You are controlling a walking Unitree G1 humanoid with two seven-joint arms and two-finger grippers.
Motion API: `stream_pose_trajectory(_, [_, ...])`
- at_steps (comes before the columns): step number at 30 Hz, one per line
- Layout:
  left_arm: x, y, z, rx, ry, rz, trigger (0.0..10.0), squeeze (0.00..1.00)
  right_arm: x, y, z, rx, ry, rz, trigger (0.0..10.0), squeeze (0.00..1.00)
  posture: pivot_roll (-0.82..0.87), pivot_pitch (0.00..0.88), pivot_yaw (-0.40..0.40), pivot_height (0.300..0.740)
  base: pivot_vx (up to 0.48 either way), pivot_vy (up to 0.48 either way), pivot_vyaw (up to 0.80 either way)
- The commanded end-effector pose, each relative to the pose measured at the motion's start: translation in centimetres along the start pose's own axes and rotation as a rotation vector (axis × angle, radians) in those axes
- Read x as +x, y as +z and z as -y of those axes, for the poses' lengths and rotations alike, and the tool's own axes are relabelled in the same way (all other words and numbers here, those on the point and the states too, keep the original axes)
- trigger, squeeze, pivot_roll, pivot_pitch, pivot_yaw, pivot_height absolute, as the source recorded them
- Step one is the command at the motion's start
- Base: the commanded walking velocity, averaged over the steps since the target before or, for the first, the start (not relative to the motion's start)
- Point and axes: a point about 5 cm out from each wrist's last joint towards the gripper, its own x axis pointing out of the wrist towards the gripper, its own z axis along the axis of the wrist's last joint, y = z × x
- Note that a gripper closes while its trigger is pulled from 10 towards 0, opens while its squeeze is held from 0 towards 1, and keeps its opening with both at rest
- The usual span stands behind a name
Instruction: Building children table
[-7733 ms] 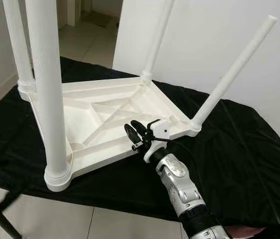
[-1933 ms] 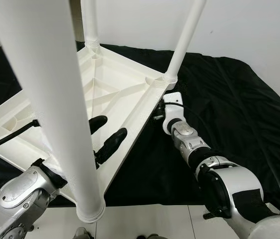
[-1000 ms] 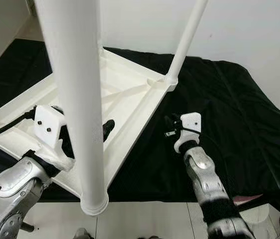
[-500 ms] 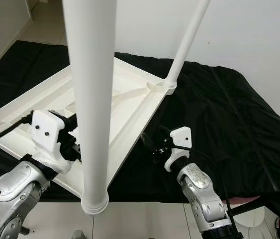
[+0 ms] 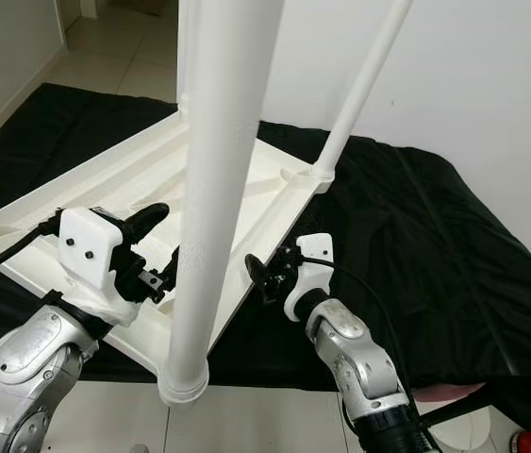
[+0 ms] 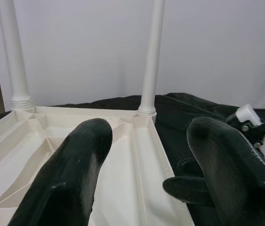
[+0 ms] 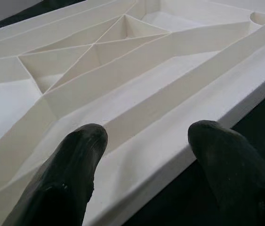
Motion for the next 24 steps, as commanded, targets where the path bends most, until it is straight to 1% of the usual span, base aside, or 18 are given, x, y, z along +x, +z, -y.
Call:
stream_pose_trajectory(1, [0.2, -0.1, -0.1, 0.003, 0.022, 0.003, 10.0, 0.0, 0.2, -1.1, -0.4, 0.058, -0.019, -0.048, 10.0, 0.0, 0.1, 0.01, -0.166, 0.74, 0.0, 0.0, 0.0])
stream_pose_trajectory(4, [0.1, -0.1, -0.1, 0.005, 0.023, 0.005, 10.0, 0.0, 0.5, -1.3, -0.7, 0.066, -0.034, -0.075, 10.0, 0.0, 0.1, 0.012, -0.168, 0.74, 0.0, 0.0, 0.0])
stream_pose_trajectory(5, [0.0, -0.1, -0.1, 0.009, 0.025, 0.005, 10.0, 0.0, 0.7, -1.4, -0.8, 0.088, -0.061, -0.096, 10.0, 0.0, 0.11, 0.012, -0.17, 0.74, 0.0, 0.0, 0.0])
stream_pose_trajectory(6, [-0.1, 0.0, 0.0, 0.009, 0.027, 0.008, 10.0, 0.0, 0.8, -1.7, -0.8, 0.096, -0.085, -0.117, 10.0, 0.0, 0.12, 0.0, -0.181, 0.74, 0.0, 0.0, 0.0])
stream_pose_trajectory(8, [-0.1, 0.1, -0.1, 0.008, 0.029, 0.012, 10.0, 0.0, 1.0, -1.9, -0.8, 0.103, -0.109, -0.147, 10.0, 0.0, 0.12, 0.009, -0.182, 0.74, 0.0, 0.0, 0.0])
stream_pose_trajectory(9, [-0.2, 0.1, -0.2, 0.004, 0.031, 0.007, 10.0, 0.0, 1.0, -2.1, -0.7, 0.094, -0.131, -0.158, 10.0, 0.0, 0.11, 0.06, -0.17, 0.74, 0.0, 0.0, 0.0])
stream_pose_trajectory(15, [-0.3, 0.1, -0.4, 0.012, 0.025, -0.002, 10.0, 0.0, 1.3, -1.9, -0.7, 0.089, -0.149, -0.169, 10.0, 0.0, 0.11, 0.061, -0.175, 0.74, 0.0, 0.0, 0.0])
stream_pose_trajectory(19, [-0.3, 0.3, -0.7, 0.031, 0.025, -0.01, 10.0, 0.0, 1.8, -2.2, -0.5, 0.062, -0.18, -0.205, 10.0, 0.0, 0.11, 0.072, -0.184, 0.74, 0.0, 0.0, 0.0])
stream_pose_trajectory(20, [-0.5, 0.1, -0.8, 0.026, 0.034, -0.021, 10.0, 0.0, 2.0, -2.4, -0.5, 0.047, -0.196, -0.217, 10.0, 0.0, 0.1, 0.117, -0.166, 0.74, 0.0, 0.0, 0.0])
stream_pose_trajectory(21, [-0.6, 0.1, -0.8, 0.026, 0.033, -0.022, 10.0, 0.0, 2.2, -2.5, -0.6, 0.046, -0.187, -0.22, 10.0, 0.0, 0.1, 0.106, -0.173, 0.74, 0.0, 0.0, 0.0])
stream_pose_trajectory(24, [-0.7, 0.1, -0.7, 0.025, 0.033, -0.023, 10.0, 0.0, 2.3, -2.6, -0.8, 0.046, -0.181, -0.223, 10.0, 0.0, 0.11, 0.111, -0.178, 0.74, 0.0, 0.0, 0.0])
